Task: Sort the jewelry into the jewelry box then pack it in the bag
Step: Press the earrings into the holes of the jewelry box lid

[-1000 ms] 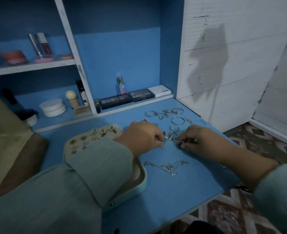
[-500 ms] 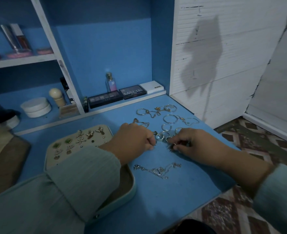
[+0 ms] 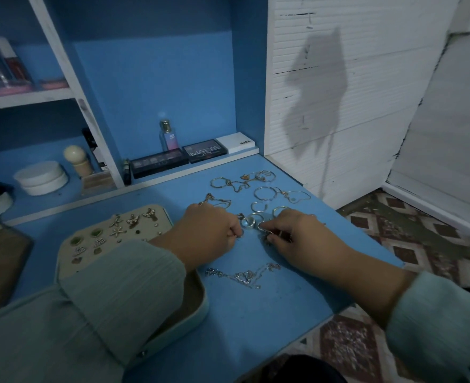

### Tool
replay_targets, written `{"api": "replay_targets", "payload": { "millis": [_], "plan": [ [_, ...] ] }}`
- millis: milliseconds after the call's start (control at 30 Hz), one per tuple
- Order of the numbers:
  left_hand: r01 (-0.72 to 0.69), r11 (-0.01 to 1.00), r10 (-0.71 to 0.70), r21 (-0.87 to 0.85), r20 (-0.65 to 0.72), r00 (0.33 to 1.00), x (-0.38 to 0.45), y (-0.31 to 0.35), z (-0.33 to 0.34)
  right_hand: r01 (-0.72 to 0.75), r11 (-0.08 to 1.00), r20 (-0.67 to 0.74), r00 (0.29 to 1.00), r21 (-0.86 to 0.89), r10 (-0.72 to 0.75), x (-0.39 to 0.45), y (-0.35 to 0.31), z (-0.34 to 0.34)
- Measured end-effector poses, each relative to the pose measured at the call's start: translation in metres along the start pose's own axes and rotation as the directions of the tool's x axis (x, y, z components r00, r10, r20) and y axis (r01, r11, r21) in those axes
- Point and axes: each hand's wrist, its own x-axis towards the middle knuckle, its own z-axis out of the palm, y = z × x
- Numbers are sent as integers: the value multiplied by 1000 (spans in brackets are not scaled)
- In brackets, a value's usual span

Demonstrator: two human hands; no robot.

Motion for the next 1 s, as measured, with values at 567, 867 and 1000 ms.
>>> {"api": "replay_targets", "payload": {
  "millis": [567,867,1000],
  "plan": [
    [78,995,-79,-66,-5,997,-1,-4,-6,-102,995,-28,994,22,103,12,2,1],
    [124,983,-123,-134,16,992,25,-12,-19,-46,993,28,998,-107,49,45,19,-20],
    [136,963,-125,-234,61,990,37,-18,-19,-80,988,22,996,-135,83,74,35,-33]
  ]
}}
